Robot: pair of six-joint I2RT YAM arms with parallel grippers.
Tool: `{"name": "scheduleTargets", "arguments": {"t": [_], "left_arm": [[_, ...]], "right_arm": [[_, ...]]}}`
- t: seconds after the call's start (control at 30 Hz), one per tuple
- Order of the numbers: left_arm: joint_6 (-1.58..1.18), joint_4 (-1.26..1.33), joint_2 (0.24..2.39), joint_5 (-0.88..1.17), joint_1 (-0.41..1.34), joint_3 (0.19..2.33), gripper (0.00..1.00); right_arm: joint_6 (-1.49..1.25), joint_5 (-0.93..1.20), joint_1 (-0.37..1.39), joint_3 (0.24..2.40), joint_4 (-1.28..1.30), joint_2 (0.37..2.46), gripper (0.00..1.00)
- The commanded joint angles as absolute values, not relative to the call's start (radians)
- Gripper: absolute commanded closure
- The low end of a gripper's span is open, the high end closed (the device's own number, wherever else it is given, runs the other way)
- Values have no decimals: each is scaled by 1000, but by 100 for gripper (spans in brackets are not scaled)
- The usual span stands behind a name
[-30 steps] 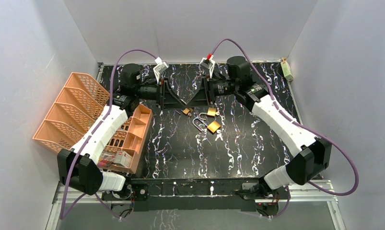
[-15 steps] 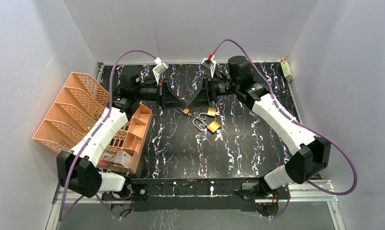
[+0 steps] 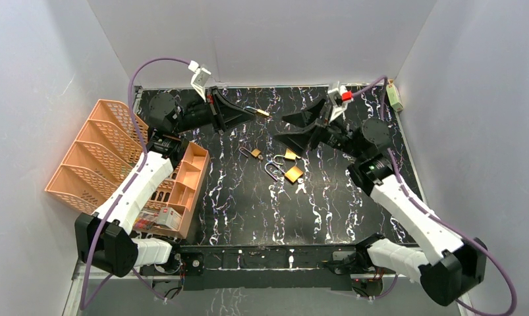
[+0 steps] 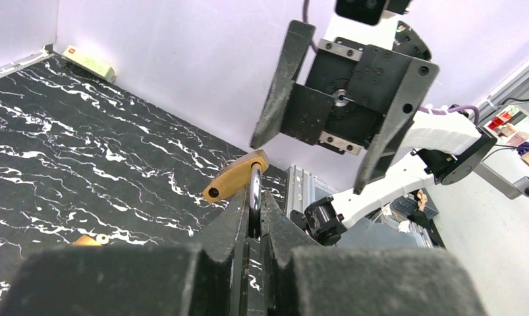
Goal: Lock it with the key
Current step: Lock the lock.
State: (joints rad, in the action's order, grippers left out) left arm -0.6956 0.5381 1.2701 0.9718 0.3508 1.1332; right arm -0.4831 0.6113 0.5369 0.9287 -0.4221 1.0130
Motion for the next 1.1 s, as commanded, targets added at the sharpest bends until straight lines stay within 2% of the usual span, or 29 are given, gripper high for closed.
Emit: {"name": "scheduleTargets", "arguments": {"t": [0.0, 0.13, 0.3, 0.47, 0.7, 0.77, 0.9, 1.07], "left_arm": [[-765, 692, 1265, 957, 349, 1138, 100], [-762, 687, 1251, 966, 349, 1133, 100], [-770, 689, 1241, 974, 349, 1124, 100], [-763, 679, 1237, 980, 349, 1124, 100], [-746, 663, 1239, 977, 348, 1127, 100], [-749, 659, 1242, 980, 348, 1134, 100], [-750, 647, 1235, 1000, 349, 1141, 100], [-722, 594, 1213, 1018, 348, 1153, 100]], "right_arm": [[-527, 597, 545, 974, -729, 1111, 16], [-468, 580, 596, 1019, -746, 1170, 21], [-422, 576, 649, 1070, -735, 1226, 23], [-416, 571, 675, 1103, -719, 1244, 33], [-408, 562, 678, 1096, -696, 1218, 43], [-402, 558, 678, 1100, -682, 1211, 52], [-390, 575, 678, 1163, -596, 1224, 100], [-379, 589, 679, 1213, -508, 1220, 100]]}}
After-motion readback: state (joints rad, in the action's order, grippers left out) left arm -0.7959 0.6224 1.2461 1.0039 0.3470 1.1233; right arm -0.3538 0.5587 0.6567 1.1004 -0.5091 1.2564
